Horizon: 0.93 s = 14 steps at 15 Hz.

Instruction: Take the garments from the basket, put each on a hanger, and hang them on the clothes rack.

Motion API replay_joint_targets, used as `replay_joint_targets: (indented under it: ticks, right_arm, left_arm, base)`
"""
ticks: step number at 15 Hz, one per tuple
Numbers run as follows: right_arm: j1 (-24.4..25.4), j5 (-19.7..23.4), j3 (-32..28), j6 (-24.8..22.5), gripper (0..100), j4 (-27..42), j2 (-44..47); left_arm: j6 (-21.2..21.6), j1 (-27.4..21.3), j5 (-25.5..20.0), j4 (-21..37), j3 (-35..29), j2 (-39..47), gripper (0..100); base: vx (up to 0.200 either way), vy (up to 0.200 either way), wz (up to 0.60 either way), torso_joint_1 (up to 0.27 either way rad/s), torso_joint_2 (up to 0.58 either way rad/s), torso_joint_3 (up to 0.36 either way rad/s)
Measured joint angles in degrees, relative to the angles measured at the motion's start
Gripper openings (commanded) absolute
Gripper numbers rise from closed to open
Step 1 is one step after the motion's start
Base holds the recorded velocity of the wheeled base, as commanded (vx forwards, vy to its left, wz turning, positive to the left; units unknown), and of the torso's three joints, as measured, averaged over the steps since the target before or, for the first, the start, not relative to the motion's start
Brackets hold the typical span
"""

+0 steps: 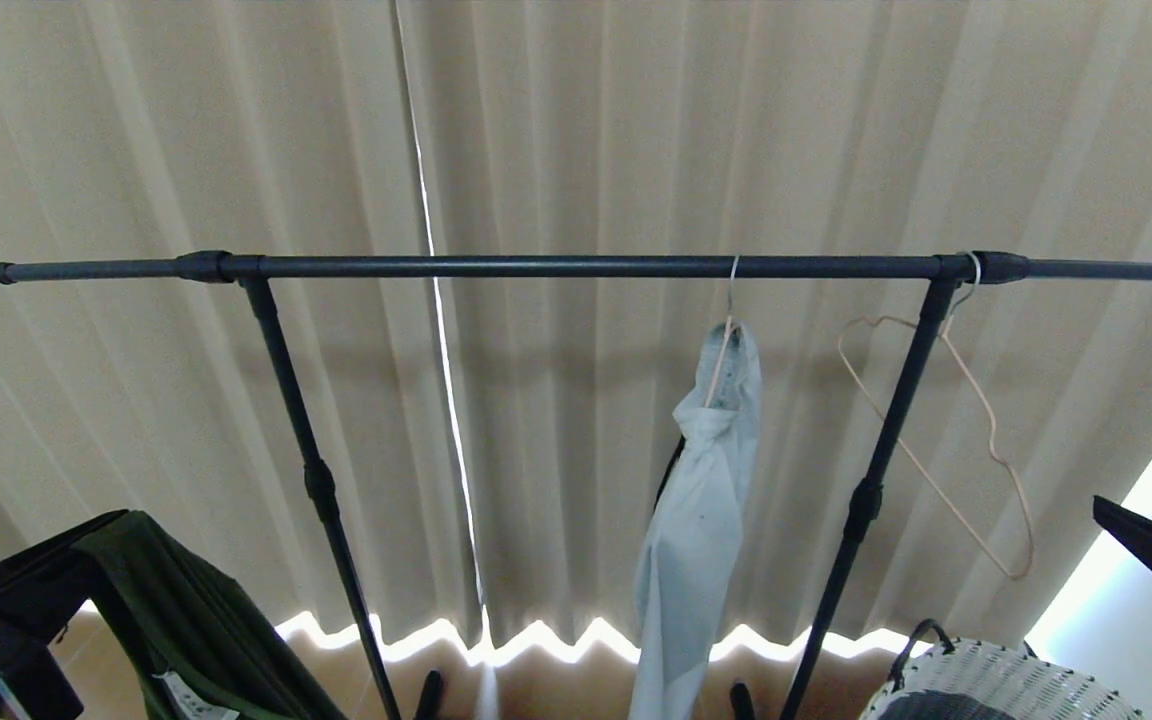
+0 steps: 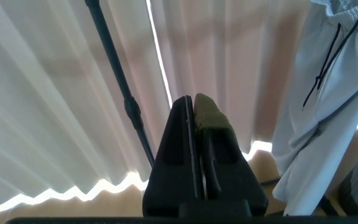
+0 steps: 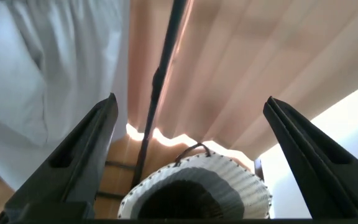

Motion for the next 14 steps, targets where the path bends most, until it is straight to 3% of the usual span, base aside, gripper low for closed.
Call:
replay_joint_targets:
  ticks: [6, 10, 14]
  right_arm:
    - [-1.55, -0.41, -3.83, 0.11, 100, -0.15, 5.51]
    - [-1.35, -0.35, -4.35, 0.09, 100, -0.52, 7.69]
    - [-1.27, -0.28, -5.24, 0.15, 100, -0.72, 10.52]
  left_arm:
    - [-0.02, -0.10, 0.01, 0.05, -0.11, 0.00, 0]
    - [0.04, -0.10, 0.01, 0.07, -0.06, 0.00, 0]
    - [0.09, -0.15, 0.01, 0.07, 0.33, -0.24, 0]
  base:
    - [0.000, 0.000, 0.00, 0.000, 0.00, 0.000]
    - [0.200, 0.000, 0.00, 0.001, 0.00, 0.001]
    - [0.000, 0.000, 0.00, 0.000, 0.00, 0.000]
